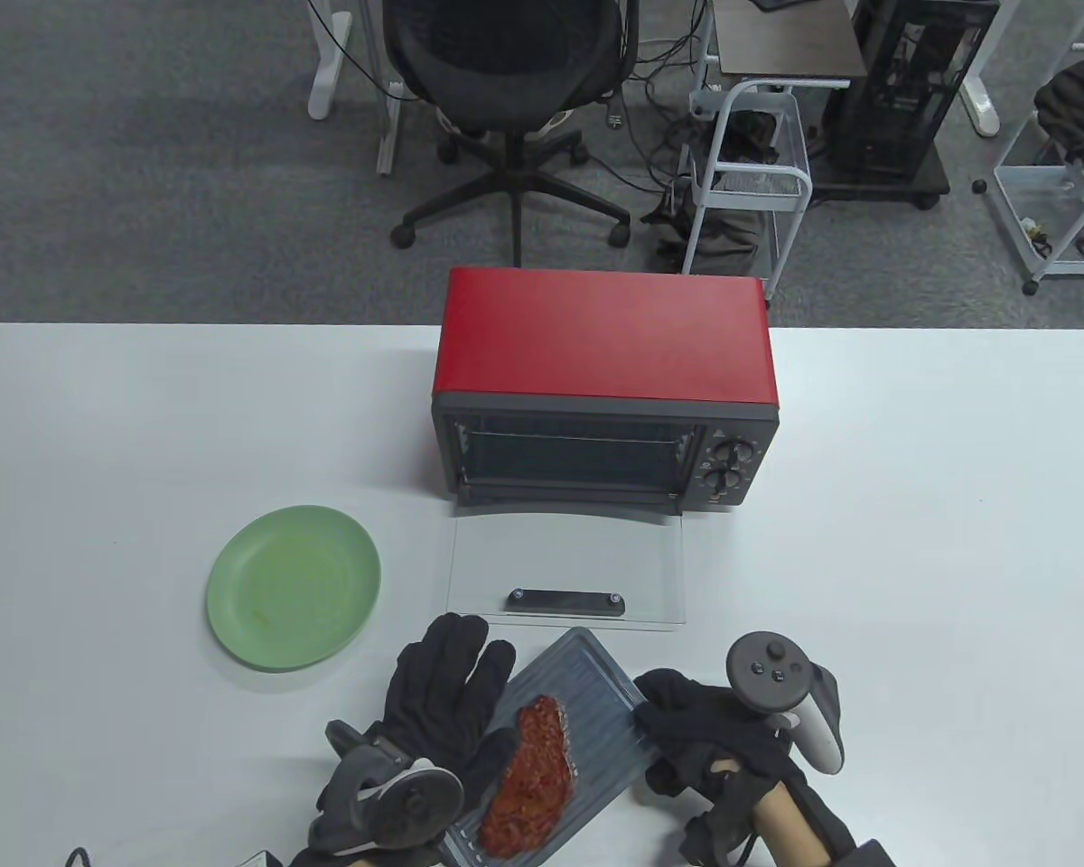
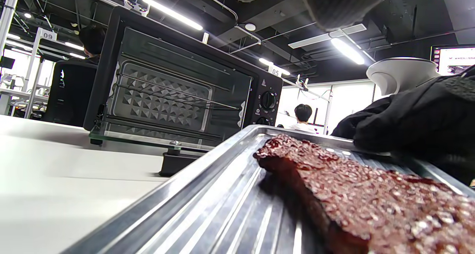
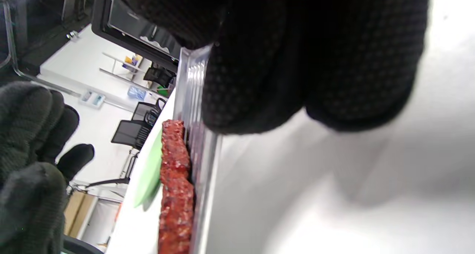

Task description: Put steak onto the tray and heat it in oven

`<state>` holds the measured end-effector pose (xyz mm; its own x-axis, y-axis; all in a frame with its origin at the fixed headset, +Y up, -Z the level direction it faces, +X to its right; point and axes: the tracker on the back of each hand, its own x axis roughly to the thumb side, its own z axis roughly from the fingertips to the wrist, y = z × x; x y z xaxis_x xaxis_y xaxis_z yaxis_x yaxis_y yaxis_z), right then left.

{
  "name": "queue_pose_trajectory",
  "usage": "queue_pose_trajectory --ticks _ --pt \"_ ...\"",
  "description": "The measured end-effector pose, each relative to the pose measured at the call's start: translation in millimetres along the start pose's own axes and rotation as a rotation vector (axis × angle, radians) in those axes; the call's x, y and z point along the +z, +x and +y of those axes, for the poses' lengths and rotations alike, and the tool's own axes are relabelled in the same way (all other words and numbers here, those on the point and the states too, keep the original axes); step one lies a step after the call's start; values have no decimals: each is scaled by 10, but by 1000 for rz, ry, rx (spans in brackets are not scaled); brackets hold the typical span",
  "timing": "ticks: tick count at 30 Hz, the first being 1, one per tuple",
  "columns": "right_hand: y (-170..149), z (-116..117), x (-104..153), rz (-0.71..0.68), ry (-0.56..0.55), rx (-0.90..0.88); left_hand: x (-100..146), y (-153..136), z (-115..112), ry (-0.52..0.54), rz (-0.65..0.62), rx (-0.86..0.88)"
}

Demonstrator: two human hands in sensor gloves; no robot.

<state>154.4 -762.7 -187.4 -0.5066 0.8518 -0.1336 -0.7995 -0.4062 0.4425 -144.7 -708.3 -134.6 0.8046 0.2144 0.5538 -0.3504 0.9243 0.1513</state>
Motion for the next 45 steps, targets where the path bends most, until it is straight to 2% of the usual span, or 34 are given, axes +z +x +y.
queue_pose_trajectory --ticks 7,13,23,29,36,45 --pt "-41 -96 18 0 -52 -79 10 9 24 21 -4 -3" --pt "-136 -170 -1 14 -81 -230 22 34 53 44 -19 -10" --pt "-159 -397 28 40 -298 -324 42 76 76 67 -50 -26" --pt "-160 -553 -105 95 -406 -429 44 82 74 61 -52 -30" --pt "-201 -632 -340 147 -432 -498 41 85 75 60 -52 -32" --pt "-195 -652 -550 170 -407 -531 40 80 68 59 -54 -29"
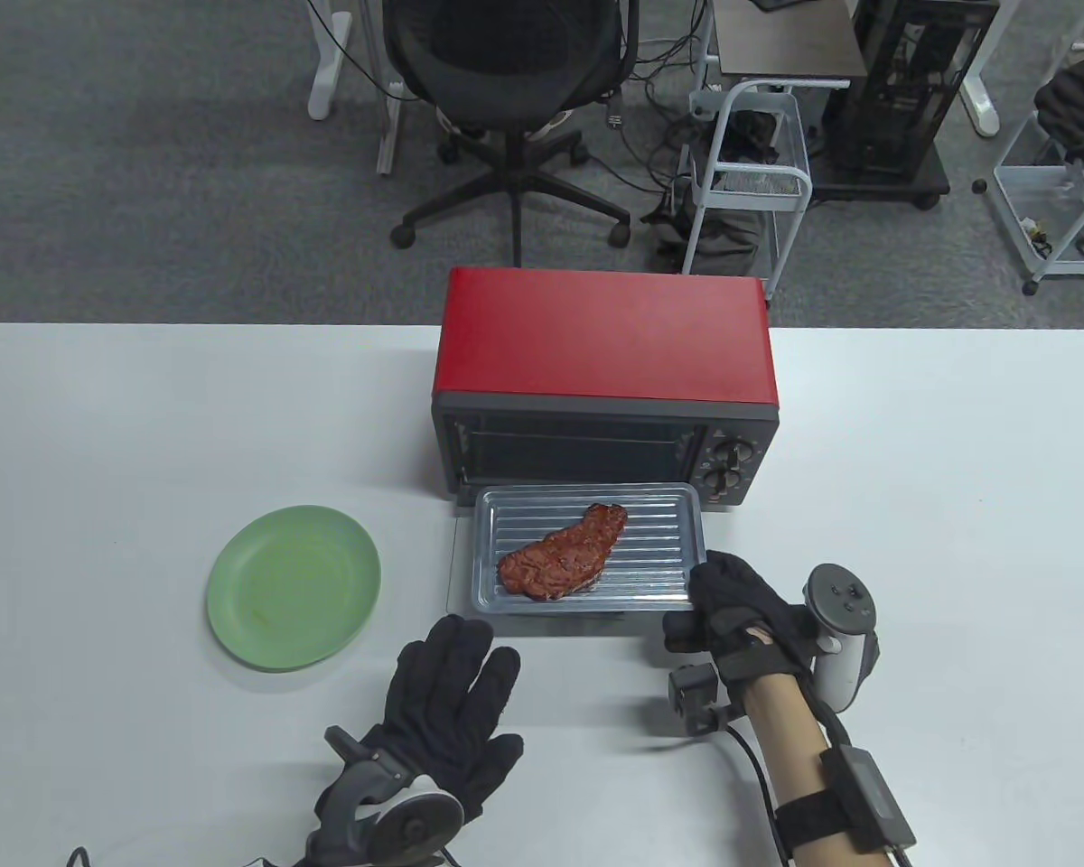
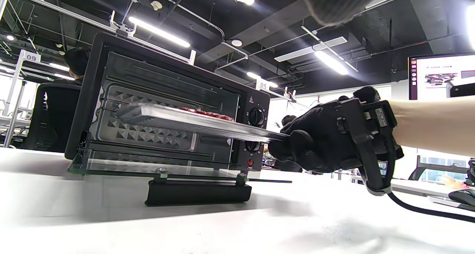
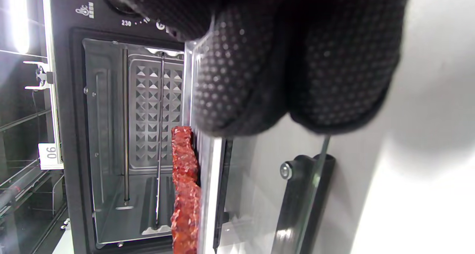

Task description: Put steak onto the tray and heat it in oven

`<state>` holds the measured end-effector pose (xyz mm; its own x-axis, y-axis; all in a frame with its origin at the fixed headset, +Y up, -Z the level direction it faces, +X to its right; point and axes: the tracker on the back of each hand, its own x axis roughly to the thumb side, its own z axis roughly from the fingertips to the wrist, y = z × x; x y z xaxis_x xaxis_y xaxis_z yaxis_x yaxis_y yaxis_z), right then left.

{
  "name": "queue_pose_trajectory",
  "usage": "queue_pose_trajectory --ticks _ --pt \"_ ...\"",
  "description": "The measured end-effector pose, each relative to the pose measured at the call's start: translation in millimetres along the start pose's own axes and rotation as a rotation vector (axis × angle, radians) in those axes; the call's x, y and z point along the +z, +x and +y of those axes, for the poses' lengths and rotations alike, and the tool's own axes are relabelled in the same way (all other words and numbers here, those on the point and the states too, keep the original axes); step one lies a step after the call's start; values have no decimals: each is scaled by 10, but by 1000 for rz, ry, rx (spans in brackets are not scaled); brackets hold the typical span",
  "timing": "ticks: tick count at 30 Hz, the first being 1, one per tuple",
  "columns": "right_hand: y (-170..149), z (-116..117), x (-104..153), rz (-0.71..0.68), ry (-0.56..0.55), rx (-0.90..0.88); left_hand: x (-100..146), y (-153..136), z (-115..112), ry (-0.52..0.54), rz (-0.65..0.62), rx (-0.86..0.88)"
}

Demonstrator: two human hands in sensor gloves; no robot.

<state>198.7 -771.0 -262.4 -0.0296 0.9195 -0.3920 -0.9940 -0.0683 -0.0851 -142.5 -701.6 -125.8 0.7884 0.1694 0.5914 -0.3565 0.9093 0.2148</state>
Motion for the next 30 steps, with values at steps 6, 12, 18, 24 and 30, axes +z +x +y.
queue_pose_trajectory --ticks 6,12,18,24,30 --pt "53 49 -68 -7 12 -13 -6 3 -6 -9 -2 -2" --pt "83 76 -141 -8 10 -24 -7 6 -9 -12 -3 -4" --pt "116 121 -207 -1 8 -33 -11 12 -16 -21 -6 -9" --pt "146 186 -261 3 4 -43 -14 11 -20 -28 -3 -6" --pt "162 224 -321 21 -17 -60 -15 3 -22 -27 1 -1"
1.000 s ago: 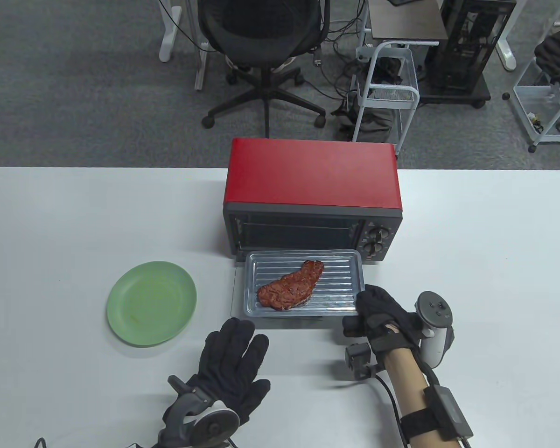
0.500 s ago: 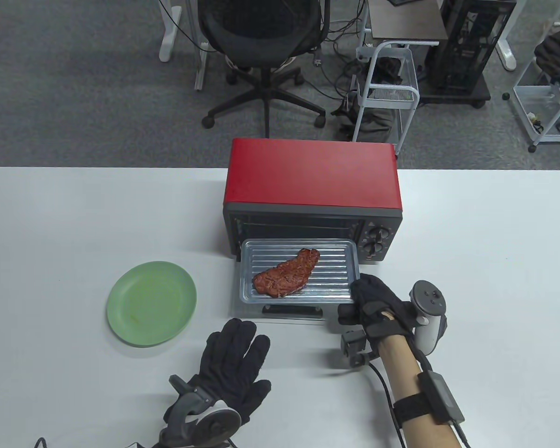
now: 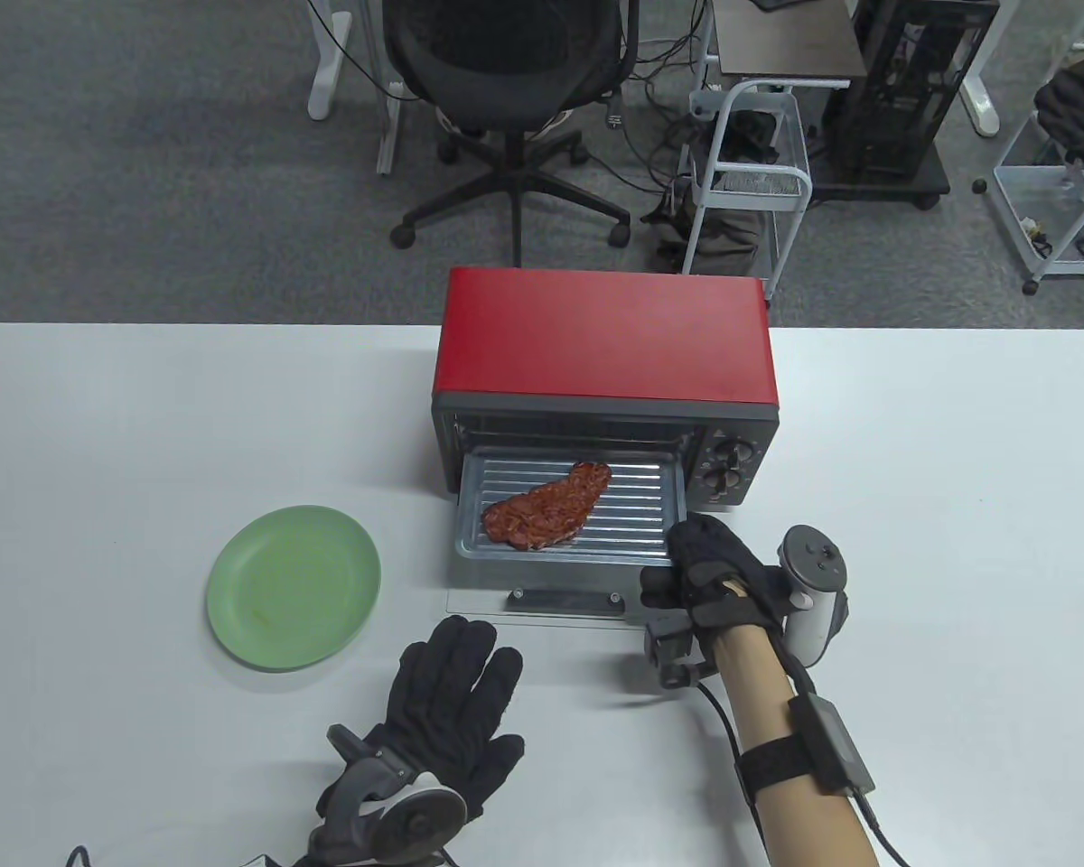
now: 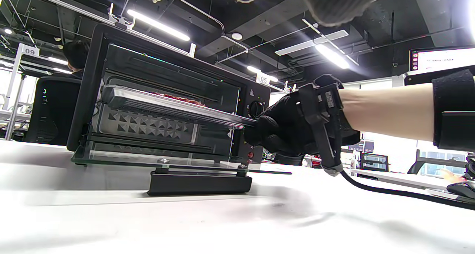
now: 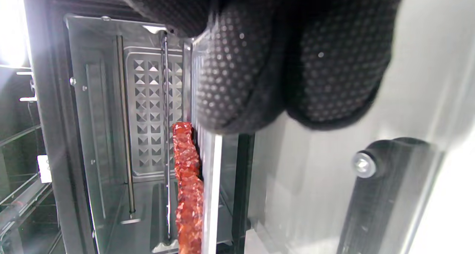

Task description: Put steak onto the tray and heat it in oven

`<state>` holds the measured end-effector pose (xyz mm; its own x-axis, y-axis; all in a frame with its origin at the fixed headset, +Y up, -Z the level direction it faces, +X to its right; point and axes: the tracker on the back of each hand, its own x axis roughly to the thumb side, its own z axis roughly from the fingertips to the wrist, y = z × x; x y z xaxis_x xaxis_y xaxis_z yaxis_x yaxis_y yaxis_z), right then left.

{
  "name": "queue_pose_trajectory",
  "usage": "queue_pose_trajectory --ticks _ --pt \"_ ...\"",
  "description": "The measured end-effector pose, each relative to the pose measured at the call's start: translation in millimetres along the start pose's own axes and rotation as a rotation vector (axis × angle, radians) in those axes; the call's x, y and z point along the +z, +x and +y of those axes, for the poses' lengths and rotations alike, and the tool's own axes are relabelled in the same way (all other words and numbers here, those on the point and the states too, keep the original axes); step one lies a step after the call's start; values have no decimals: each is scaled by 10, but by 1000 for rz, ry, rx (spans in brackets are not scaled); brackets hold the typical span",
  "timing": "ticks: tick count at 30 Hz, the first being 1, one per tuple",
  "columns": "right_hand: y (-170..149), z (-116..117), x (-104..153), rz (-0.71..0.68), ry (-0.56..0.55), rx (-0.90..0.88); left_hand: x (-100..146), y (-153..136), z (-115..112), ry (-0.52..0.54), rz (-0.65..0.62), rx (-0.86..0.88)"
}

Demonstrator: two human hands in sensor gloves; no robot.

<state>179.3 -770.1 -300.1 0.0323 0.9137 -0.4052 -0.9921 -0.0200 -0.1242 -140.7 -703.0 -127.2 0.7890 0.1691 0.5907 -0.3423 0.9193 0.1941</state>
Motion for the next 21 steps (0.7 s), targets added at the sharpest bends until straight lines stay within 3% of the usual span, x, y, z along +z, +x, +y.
queue_pose_trajectory --ticks 16,21 --pt "-12 89 -150 29 -17 -49 -4 -11 -9 -10 2 3" --pt "-45 78 -200 50 23 -167 -6 -11 -11 -13 2 3"
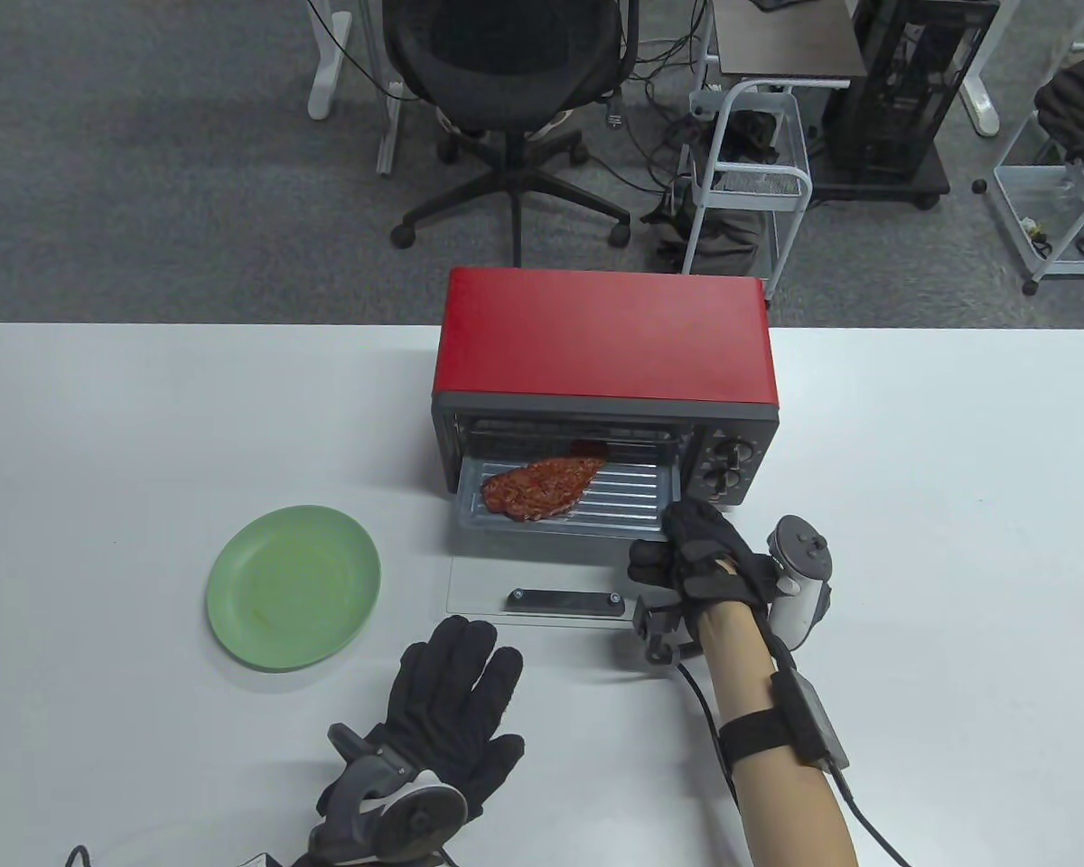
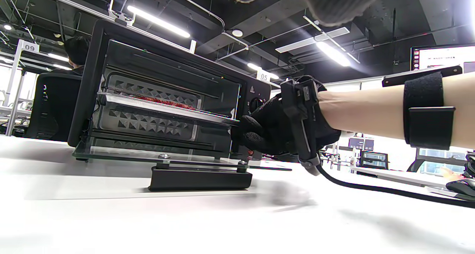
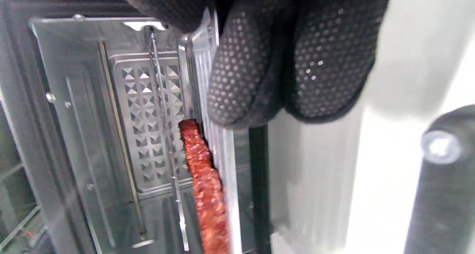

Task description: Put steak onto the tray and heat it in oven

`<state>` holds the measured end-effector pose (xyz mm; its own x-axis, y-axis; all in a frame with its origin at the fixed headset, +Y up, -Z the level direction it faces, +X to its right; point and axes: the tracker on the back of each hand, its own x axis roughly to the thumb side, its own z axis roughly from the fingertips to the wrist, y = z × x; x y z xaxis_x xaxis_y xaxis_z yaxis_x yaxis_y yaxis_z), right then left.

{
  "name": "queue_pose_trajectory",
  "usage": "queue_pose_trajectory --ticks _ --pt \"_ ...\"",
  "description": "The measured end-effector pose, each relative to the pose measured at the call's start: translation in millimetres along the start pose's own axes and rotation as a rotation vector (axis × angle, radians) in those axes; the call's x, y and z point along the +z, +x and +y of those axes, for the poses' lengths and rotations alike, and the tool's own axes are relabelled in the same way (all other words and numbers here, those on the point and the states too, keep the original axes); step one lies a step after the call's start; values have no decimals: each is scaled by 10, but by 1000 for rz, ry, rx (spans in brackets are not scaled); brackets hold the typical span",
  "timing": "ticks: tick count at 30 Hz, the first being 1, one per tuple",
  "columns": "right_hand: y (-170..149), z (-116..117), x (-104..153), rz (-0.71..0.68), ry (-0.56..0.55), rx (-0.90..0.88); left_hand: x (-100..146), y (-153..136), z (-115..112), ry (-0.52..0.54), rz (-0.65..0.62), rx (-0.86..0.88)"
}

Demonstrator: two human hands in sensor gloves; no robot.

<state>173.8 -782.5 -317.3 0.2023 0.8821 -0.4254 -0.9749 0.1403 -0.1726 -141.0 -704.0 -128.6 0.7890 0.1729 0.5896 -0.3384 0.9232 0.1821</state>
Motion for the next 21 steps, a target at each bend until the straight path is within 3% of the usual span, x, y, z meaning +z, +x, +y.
queue_pose_trajectory --ticks 9,21 --pt "-46 67 -24 33 12 -172 -5 -1 -5 -3 2 0" --pt "-38 248 -7 46 -24 -167 -9 -1 -11 -10 5 -1"
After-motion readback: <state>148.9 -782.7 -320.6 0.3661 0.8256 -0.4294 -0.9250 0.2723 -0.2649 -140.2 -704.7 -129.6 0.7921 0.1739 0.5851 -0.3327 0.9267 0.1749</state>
